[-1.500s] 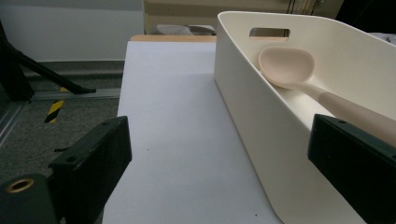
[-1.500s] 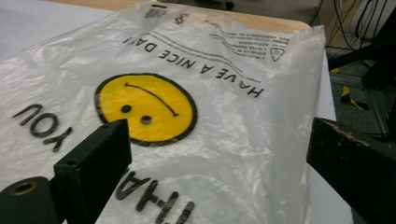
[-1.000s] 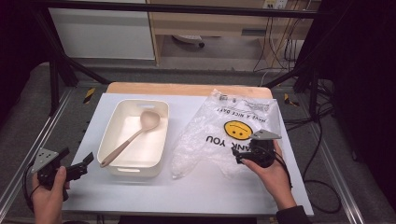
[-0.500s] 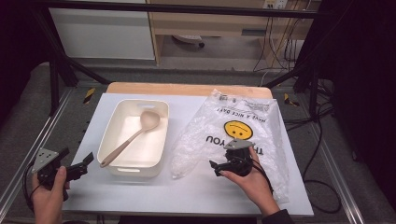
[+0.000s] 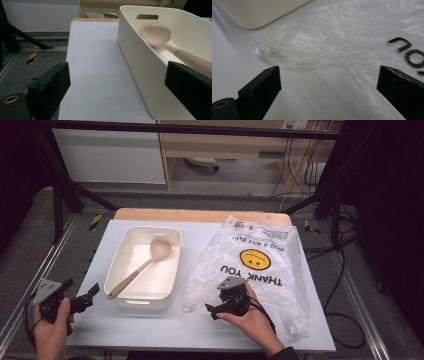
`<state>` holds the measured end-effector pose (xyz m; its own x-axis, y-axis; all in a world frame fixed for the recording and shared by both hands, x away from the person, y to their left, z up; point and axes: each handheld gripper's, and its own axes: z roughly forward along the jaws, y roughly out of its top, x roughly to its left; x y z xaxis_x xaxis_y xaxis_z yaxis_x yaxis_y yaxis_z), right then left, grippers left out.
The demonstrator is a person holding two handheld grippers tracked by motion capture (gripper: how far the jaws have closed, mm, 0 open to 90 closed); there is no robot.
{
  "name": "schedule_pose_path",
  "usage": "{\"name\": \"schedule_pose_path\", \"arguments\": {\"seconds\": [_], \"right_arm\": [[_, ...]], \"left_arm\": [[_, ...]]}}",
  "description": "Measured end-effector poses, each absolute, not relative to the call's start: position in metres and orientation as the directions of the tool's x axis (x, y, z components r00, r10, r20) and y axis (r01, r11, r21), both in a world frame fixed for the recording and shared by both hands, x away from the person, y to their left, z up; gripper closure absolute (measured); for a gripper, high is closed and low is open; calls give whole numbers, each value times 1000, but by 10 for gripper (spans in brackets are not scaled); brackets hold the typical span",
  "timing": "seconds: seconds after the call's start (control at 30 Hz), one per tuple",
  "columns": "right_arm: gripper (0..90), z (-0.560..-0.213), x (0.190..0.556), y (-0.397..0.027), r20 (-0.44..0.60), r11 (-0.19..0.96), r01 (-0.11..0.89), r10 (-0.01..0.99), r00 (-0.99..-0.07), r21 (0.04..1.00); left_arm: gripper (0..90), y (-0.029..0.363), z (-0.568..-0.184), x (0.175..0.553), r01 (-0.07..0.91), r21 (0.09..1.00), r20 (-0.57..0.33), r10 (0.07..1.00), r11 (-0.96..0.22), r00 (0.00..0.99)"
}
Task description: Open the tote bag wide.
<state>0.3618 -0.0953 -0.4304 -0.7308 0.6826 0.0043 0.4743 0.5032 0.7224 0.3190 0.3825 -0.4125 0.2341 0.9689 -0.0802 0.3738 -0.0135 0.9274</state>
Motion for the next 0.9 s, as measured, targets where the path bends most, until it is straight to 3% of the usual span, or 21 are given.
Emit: {"name": "schedule_pose_path", "arguments": {"seconds": [0.9], "right_arm": [[69, -456, 375, -27, -8, 582, 438, 607, -794, 686]], "left_arm": [[58, 383, -413, 319, 377, 926, -83, 966, -15, 243]]}}
